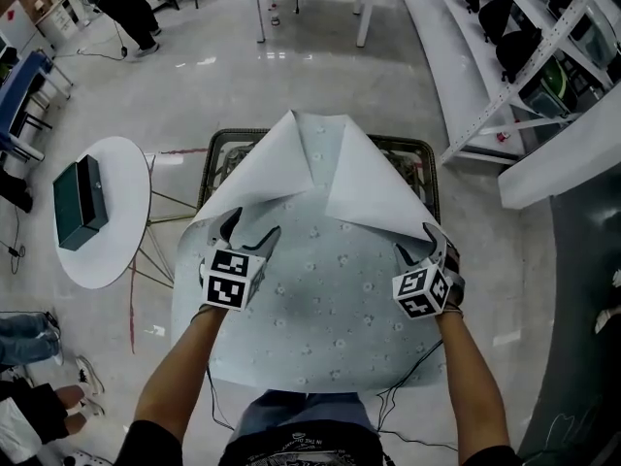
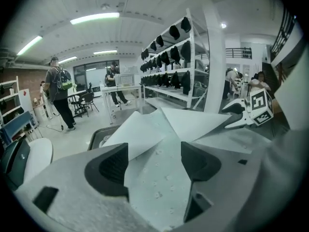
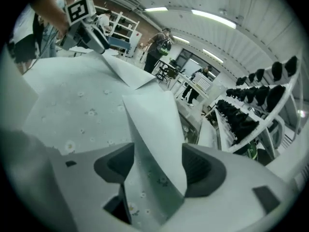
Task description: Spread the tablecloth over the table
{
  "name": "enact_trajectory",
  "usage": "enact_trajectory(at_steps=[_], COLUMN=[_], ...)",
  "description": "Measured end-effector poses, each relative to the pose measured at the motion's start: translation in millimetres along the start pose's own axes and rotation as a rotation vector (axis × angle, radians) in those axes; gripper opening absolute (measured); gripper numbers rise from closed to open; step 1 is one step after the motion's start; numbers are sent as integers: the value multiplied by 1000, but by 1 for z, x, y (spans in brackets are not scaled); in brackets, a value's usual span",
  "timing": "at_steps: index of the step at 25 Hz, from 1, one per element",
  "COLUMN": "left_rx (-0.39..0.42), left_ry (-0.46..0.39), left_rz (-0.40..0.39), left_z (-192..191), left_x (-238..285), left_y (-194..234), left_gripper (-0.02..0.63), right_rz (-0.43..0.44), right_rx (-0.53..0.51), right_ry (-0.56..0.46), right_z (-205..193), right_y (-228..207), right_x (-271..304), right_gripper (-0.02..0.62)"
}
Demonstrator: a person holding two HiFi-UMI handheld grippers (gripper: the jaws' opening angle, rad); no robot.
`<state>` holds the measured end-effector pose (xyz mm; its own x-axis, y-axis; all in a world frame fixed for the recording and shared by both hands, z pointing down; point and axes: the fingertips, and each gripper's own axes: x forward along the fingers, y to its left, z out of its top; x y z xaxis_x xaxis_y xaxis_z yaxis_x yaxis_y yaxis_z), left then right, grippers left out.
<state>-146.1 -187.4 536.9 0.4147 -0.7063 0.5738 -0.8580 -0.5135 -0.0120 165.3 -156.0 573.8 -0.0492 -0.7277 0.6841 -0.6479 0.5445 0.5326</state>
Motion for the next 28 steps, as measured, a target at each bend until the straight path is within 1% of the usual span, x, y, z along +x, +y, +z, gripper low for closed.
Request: enact_trajectory(at_steps=[4, 8, 10, 12, 13, 14, 15, 18, 21, 23, 26, 28], left_rx=[-21, -44, -59, -70, -72, -73, -74, -86, -89, -94, -93, -83], left_ry=[-25, -33, -45, -57, -61, -63, -63, -65, -70, -76, -82, -86], left_rz=[-49, -96, -121, -143, -151, -156, -159, -163, -162, -164, -173, -177], left_z=[11, 15, 19, 24, 25, 26, 27, 29, 36, 42, 53, 62], left_x=[13, 25, 29, 32, 32, 33, 34, 37, 40, 41, 44, 46], left_y=[-30, -58, -69, -79, -82, -85, -87, -89, -91, -93, -98, -102], left_gripper=[351, 350, 350, 333, 325, 324, 322, 316, 310, 302, 298, 293], right_rz=[20, 29, 25, 7, -7, -19, -27, -26, -17, -12, -8, -10], right_rx=[-123, -259, -337, -407, -431, -445, -450, -446, -403, -348, -234, -148], right_ry=[12, 45, 67, 83, 86, 85, 84, 77, 43, 7, -53, -85], right_z=[6, 6, 3, 1, 1, 1, 2, 2, 6, 12, 23, 28], right_y=[8, 13, 13, 12, 11, 10, 9, 10, 6, 0, -13, -26], right_x=[14, 32, 39, 46, 48, 49, 50, 52, 49, 42, 32, 28], right_gripper=[311, 311, 311, 310, 301, 265, 236, 225, 207, 181, 107, 70])
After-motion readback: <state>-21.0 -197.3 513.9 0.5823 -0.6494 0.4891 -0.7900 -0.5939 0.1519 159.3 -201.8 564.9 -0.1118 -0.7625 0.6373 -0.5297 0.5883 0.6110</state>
